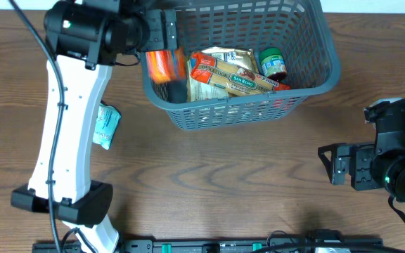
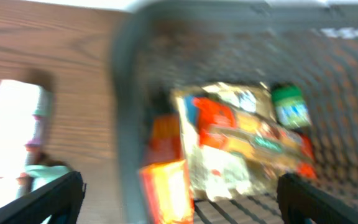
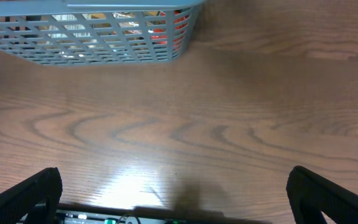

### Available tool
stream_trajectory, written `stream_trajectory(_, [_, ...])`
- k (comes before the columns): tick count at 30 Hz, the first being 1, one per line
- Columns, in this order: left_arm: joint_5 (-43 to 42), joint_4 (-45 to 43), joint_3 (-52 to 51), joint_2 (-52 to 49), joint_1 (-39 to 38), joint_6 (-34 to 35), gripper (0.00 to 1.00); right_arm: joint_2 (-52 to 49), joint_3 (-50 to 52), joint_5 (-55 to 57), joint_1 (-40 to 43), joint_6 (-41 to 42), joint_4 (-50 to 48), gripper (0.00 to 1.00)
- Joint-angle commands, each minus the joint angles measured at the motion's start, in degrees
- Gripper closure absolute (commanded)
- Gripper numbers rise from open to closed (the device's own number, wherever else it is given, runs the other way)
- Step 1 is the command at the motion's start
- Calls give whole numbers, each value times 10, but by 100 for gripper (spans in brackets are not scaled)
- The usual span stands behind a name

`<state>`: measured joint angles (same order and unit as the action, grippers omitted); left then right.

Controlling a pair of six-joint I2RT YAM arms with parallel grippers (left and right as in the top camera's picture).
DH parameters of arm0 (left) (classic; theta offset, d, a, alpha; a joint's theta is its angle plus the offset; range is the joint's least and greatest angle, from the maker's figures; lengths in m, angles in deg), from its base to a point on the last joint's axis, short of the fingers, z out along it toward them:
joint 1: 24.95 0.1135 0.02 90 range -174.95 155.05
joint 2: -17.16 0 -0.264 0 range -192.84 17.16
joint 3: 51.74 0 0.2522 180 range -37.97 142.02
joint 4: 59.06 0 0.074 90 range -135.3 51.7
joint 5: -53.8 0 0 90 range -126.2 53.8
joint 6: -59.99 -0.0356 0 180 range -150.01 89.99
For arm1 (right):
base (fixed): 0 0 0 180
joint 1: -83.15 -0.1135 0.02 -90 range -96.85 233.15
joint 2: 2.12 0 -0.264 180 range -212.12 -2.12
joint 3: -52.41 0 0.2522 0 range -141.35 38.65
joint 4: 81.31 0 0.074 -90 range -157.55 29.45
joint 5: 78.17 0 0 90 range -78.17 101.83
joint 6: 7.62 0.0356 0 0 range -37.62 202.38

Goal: Pack container
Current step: 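Carry the Redoxon box over the basket and release it inside, then grasp the Kleenex tissue pack stack with the left gripper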

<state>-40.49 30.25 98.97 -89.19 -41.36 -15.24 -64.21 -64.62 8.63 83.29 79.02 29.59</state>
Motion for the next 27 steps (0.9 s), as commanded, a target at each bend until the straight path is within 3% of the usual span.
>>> stream_trajectory(1, [132,-6,12,56,0,16,1,3,-2,1,2,5,1,1])
stream_trajectory(9, [173,2,12,113,65,19,1,3,-2,1,2,5,1,1])
stream_trajectory(18, [134,4,-56,48,221,18,1,3,-2,1,2,5,1,1])
stream_trajectory(23, [67,1,-79,-24,256,-72,2,3,-2,1,2,5,1,1])
stream_trajectory(27, [64,-6,-82,-89,264,-127,1,3,-2,0,2,5,1,1])
